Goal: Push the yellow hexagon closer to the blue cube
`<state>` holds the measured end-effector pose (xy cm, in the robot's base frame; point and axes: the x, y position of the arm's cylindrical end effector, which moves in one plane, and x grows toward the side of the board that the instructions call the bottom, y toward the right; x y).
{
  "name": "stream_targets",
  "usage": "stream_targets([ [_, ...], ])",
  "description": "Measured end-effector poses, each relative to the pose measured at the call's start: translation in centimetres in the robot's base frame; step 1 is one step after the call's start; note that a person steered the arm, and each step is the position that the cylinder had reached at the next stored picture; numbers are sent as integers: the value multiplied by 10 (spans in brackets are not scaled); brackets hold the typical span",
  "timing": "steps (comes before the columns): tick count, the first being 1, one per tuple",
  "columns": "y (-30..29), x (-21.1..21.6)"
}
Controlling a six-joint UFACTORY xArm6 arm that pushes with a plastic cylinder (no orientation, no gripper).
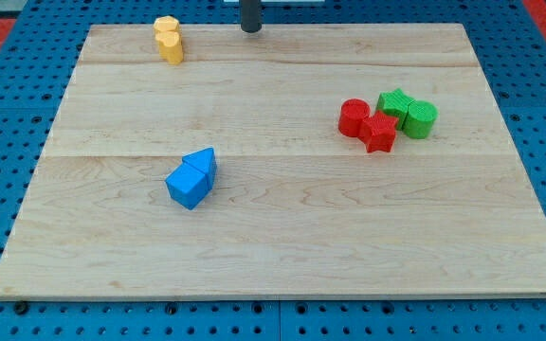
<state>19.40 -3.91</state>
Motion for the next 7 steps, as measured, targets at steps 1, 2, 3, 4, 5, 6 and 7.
stream_targets([
  [1,-15,-2],
  [2,-35,-2],
  [3,-86,-2],
  [4,-117,-2],
  [5,-130,2],
  [6,-134,17],
  [7,-140,17],
])
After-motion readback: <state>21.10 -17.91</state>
